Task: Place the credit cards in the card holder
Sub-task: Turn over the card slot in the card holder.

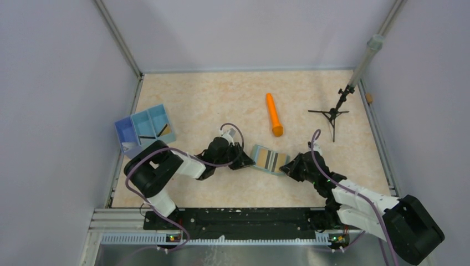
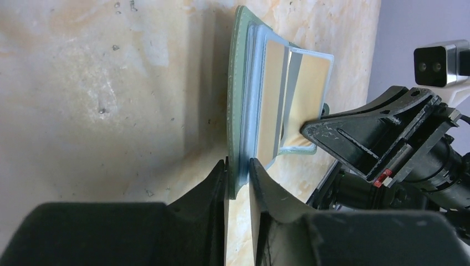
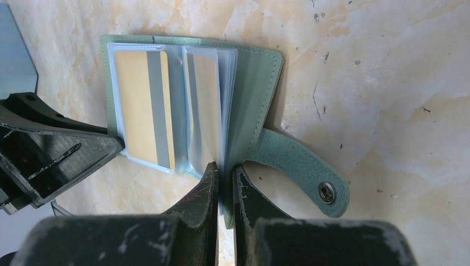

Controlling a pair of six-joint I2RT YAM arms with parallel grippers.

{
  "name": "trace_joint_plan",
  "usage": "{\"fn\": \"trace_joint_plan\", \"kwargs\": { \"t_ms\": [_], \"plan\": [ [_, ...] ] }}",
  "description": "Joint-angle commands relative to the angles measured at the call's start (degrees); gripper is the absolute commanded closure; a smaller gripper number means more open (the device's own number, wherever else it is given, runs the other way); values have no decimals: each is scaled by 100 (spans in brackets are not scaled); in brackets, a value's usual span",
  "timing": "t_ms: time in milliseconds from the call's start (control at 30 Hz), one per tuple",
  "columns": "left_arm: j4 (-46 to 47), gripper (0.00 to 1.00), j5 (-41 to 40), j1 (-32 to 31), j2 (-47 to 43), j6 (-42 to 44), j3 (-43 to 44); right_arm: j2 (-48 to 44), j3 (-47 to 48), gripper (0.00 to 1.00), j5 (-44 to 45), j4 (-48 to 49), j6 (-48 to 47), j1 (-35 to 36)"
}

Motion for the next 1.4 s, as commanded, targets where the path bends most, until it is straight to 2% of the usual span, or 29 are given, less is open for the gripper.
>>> {"fn": "trace_joint_plan", "kwargs": {
  "t_ms": [0,133,233,333,433,567,733,767,800,867,1000,1200,1367],
  "plan": [
    [854,82,296,34,198,-92,128,192,-73,100,209,-378,-190,21],
    [1543,99,573,34,301,-215,89,323,-23,100,205,-395,-294,21],
    [1836,100,632,33,202,-229,27,425,32,100,211,-388,-448,21],
    [1599,100,513,25,-88,-15,5,593,173,100,174,-387,-645,21],
    [-211,100,-26,-52,-525,618,343,778,375,100,142,-456,-837,25],
    [-2510,100,-1235,-309,-1066,1566,1011,765,612,84,238,-604,-1025,22],
    [-4065,100,-2230,-469,-1278,2033,1587,570,831,52,427,-931,-1262,21],
    [-4239,100,-2342,-494,-1307,2049,1670,540,854,38,455,-991,-1300,21],
    [-4453,100,-2473,-529,-1324,2065,1753,515,880,28,489,-1045,-1320,21],
    [-4893,100,-2841,-647,-1343,2115,1985,439,908,18,574,-1162,-1357,22],
    [-5752,100,-3501,-989,-1176,2245,2600,220,902,15,749,-1351,-1410,21],
    [-7116,100,-4263,-1539,-396,2249,3933,-152,865,14,997,-1592,-1467,22],
    [-7598,100,-4578,-1831,127,2261,4626,-419,739,14,1103,-1640,-1461,21]
  ]
}}
